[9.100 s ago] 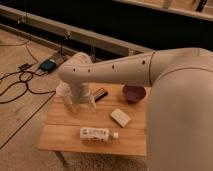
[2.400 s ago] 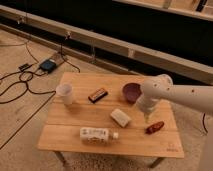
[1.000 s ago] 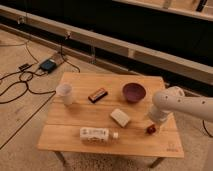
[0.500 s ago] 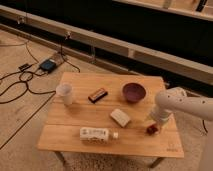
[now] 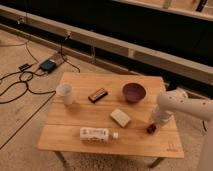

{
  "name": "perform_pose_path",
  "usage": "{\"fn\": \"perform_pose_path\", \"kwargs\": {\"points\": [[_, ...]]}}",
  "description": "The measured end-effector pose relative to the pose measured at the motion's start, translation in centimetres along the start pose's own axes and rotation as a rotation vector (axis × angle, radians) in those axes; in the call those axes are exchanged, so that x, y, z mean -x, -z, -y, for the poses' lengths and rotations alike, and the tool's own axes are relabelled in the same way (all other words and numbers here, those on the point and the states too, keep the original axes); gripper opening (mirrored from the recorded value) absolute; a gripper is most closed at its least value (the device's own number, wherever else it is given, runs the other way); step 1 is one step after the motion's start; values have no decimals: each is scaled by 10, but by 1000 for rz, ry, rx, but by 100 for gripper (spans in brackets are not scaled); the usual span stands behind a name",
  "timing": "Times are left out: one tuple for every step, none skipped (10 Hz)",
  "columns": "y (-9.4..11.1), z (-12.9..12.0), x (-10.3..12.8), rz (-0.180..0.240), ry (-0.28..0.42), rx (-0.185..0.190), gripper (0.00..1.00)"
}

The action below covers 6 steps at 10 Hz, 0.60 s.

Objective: Place the pepper on the white sponge

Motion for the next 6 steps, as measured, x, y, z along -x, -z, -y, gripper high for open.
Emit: {"fn": "perform_pose_path", "kwargs": {"points": [[7, -3, 0, 11, 14, 0, 9], [14, -9, -6, 19, 32, -3, 2], [24, -21, -13, 37, 71, -9, 0], [31, -34, -23, 50, 113, -17, 0], [38, -52, -37, 56, 164, -22, 0], [40, -65, -49, 56, 207, -29, 0]]}}
